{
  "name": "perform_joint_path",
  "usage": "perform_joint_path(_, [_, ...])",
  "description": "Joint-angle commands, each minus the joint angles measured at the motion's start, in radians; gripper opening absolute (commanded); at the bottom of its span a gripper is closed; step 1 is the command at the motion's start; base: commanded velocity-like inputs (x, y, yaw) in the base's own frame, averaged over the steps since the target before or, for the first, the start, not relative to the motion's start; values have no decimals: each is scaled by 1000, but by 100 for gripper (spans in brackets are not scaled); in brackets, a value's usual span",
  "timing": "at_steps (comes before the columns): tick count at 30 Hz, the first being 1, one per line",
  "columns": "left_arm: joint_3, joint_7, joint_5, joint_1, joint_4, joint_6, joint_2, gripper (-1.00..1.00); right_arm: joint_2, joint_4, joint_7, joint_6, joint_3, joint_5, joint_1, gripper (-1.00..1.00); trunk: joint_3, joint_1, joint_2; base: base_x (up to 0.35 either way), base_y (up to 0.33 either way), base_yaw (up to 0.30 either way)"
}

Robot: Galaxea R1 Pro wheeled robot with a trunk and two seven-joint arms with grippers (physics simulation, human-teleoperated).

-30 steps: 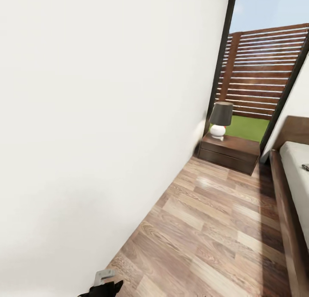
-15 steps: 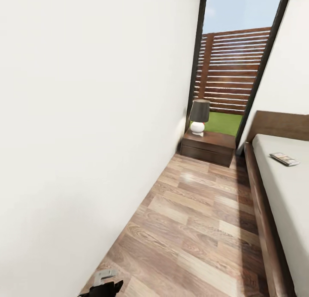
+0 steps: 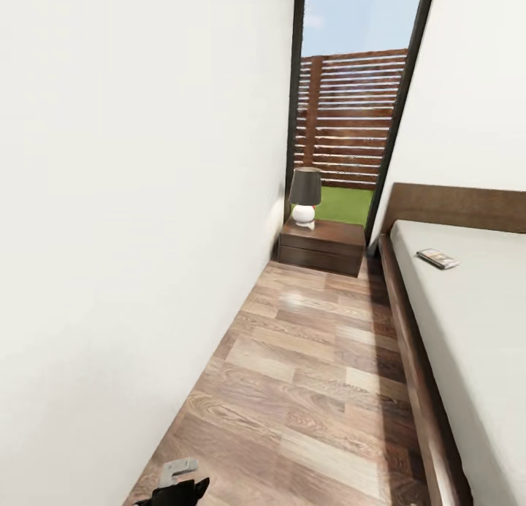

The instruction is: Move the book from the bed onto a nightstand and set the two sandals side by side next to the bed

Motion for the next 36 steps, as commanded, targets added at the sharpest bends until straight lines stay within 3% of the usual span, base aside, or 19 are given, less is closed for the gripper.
perform_joint_path(1, [-8,-4,9,0,1,-3,0,100,0,2,5,1,7,-10,-1,100,-1,0,0,254,0,-284])
perform_joint_path(24, [-8,-4,9,0,1,-3,0,100,0,3,5,1,7,-10,-1,100,-12,0,0,26,0,-283])
perform_joint_path(36, [-8,-4,9,0,1,-3,0,100,0,3,5,1,7,-10,-1,100,-13,0,0,219,0,-47])
